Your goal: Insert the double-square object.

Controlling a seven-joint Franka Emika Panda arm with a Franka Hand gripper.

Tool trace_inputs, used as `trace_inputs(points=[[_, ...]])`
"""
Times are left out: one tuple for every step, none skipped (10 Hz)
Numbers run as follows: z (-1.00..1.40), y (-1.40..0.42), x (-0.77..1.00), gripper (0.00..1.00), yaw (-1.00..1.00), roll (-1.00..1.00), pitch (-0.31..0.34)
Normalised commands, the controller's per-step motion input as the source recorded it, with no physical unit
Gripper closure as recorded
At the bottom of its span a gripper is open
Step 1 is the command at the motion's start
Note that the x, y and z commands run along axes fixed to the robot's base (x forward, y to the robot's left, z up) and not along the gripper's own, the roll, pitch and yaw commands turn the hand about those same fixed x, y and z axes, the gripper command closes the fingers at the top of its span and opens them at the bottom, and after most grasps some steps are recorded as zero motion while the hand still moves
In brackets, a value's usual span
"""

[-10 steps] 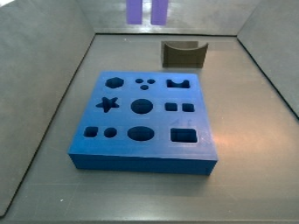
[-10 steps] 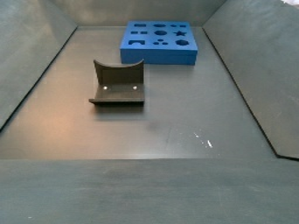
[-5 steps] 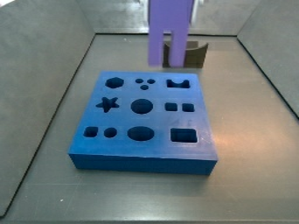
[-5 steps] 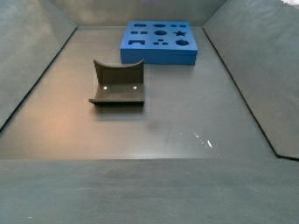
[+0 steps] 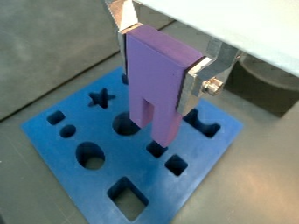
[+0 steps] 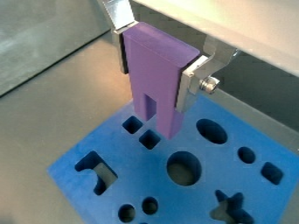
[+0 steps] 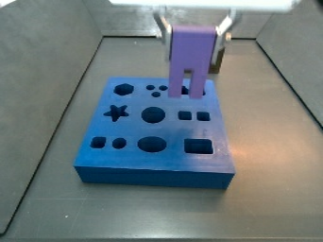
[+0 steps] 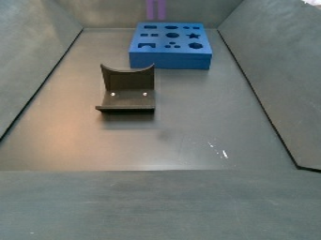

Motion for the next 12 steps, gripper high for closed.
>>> trace_inputs(points=[[-0.21,0.00,0.14,1.00,0.00,0.09,0.051],[-0.49,0.00,0.27,1.00,0.00,0.05,0.000],[-0.41,0.02,0.25,1.00,0.00,0.14,0.030],[-0.31,0.00,0.04,1.00,0.03,0.23,0.041],[-0.52,0.00,0.05,1.00,0.00,0.18,0.000],[-0.38,0.00,0.11,1.00,0.00,0.21,0.009],[-0.32,0.00,0.08,1.00,0.00,0.22,0.034],[-0.32,0.00,0.09,1.00,0.00,0.15,0.024],[-0.32,-0.01,0.17,1.00,0.00,0.11,0.014],[-0.35,-0.07,0.23,1.00,0.00,0.05,0.000],[-0.34,-0.10,0.14,1.00,0.03,0.03,0.000],[-0.35,-0.09,0.08,1.00,0.03,0.04,0.000]])
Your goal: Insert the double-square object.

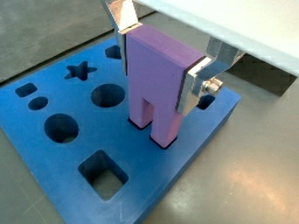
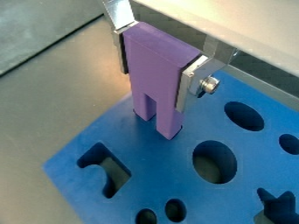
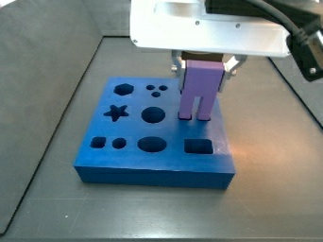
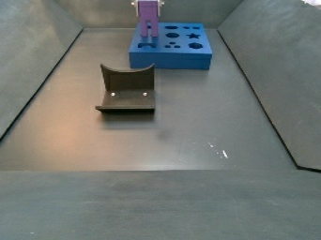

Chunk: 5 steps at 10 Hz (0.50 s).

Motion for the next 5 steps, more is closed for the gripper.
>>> trace_inputs(points=[[-0.32,-0.11,0.00,1.00,0.04,0.00,-0.007],[-0.34,-0.07,0.00,1.00,0.05,0.00,-0.010],[-0.46,-0.02,0.05,1.00,0.02,0.04,-0.011],[-0.59,0.00,0.15,1.00,0.07,0.14,-0.046],[-0.59,0.00,0.12,1.00,0.05,0.18,-0.084]])
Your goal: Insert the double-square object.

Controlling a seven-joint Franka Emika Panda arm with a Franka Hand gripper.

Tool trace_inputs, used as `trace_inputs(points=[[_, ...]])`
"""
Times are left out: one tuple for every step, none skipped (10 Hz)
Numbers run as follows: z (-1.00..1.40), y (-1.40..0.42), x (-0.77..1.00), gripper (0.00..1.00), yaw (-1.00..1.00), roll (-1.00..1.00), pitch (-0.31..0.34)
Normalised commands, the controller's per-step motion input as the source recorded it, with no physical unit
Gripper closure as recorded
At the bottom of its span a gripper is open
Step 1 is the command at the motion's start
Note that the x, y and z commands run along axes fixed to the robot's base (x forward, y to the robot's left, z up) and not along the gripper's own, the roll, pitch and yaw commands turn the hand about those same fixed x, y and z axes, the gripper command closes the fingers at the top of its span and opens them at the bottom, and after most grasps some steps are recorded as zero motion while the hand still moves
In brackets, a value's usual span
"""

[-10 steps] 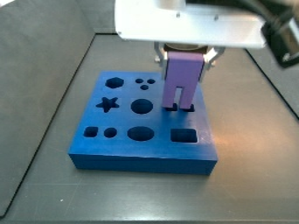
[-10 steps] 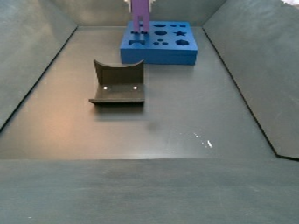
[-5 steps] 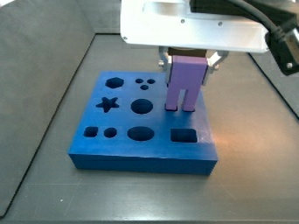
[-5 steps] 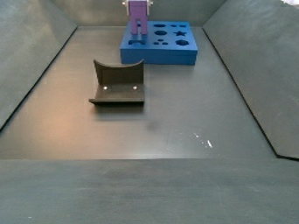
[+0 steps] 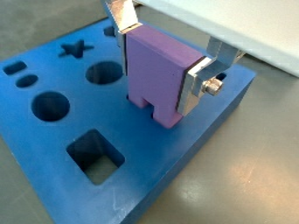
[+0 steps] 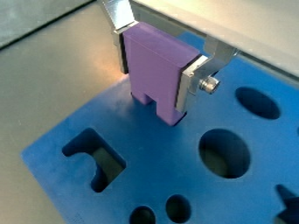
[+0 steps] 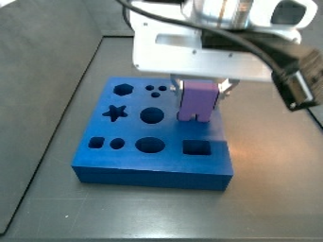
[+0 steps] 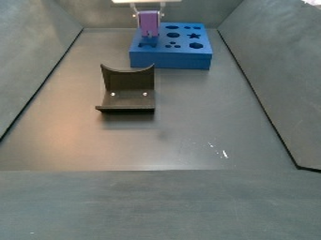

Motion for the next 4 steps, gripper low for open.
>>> trace_inputs(points=[[-0.40,0.00,0.13,1.00,0.00,0.05,-0.037],[-0.01,0.00,0.03,1.00,0.00,-0.03,0.000],[0.00,0.00,0.00,1.00,0.00,0.02,0.000],[0.00,0.00,0.00,1.00,0.00,0.00,0.000]])
